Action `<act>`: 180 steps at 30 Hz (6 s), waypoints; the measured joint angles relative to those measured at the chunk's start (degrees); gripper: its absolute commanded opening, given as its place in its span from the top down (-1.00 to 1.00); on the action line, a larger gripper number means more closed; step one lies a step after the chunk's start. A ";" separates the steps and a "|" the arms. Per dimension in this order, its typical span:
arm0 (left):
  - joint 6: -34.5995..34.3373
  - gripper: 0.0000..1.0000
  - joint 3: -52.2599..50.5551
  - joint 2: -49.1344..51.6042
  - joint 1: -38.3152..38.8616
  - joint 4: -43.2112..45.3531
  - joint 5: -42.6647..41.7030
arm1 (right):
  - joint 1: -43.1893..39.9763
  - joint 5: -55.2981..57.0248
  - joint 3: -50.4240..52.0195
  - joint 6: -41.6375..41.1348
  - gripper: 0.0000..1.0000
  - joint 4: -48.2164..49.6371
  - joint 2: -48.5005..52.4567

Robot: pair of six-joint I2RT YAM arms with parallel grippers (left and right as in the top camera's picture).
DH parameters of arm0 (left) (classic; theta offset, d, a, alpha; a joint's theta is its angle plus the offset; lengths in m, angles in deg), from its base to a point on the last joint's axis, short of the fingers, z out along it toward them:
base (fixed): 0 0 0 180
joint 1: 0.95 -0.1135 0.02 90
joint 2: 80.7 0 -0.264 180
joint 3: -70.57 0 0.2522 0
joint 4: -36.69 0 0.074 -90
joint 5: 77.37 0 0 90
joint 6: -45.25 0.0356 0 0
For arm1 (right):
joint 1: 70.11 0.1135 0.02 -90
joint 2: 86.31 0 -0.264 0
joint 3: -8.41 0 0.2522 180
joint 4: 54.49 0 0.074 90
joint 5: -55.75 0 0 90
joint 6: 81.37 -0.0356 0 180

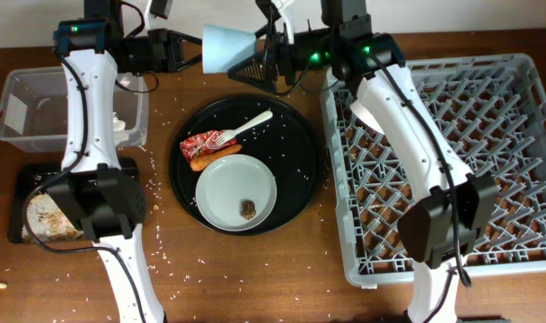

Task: Sort waste into correct bins and load items into the dishwasher rack
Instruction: 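Hand the blue cup from left gripper to right gripper, then place the blue cup upside down in the rack with right gripper, then grasp the white plate edge with the left gripper, then tilt the white plate over the black tray to dump food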

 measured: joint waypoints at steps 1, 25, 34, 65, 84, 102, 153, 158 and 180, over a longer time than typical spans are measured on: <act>-0.13 1.00 0.00 0.00 0.11 0.00 -0.33 | 0.00 -0.22 0.00 0.00 -0.70 1.01 0.00; -0.98 -0.03 0.00 0.00 0.48 -0.35 22.51 | -14.84 13.94 -0.33 -4.35 -0.05 -19.43 0.09; -0.98 -0.04 0.00 0.00 0.48 -0.39 46.73 | -22.60 59.47 -0.63 -3.67 -0.06 -51.34 -12.92; -0.98 -0.14 0.00 0.00 0.48 -2.43 50.05 | -30.86 56.52 -6.36 -5.16 -0.97 -47.39 5.64; -1.46 -0.17 -6.05 -3.76 11.87 -12.83 77.53 | -1.22 51.69 -21.97 -3.69 -0.99 -51.43 5.07; -9.77 0.16 -22.05 -3.91 29.79 -9.35 79.10 | -6.71 55.34 -22.32 -3.23 -0.85 -54.90 6.47; -27.15 0.99 -13.79 -16.57 6.01 -16.22 91.95 | -24.00 48.92 -24.22 1.53 -0.77 -60.87 6.05; -16.17 0.99 -22.12 -17.09 -3.98 -16.24 82.93 | -24.00 48.92 -24.22 1.53 -0.77 -60.94 6.05; 11.72 0.99 -37.07 -21.55 -25.86 -15.78 36.83 | -24.00 48.92 -24.22 1.51 -0.77 -60.67 6.03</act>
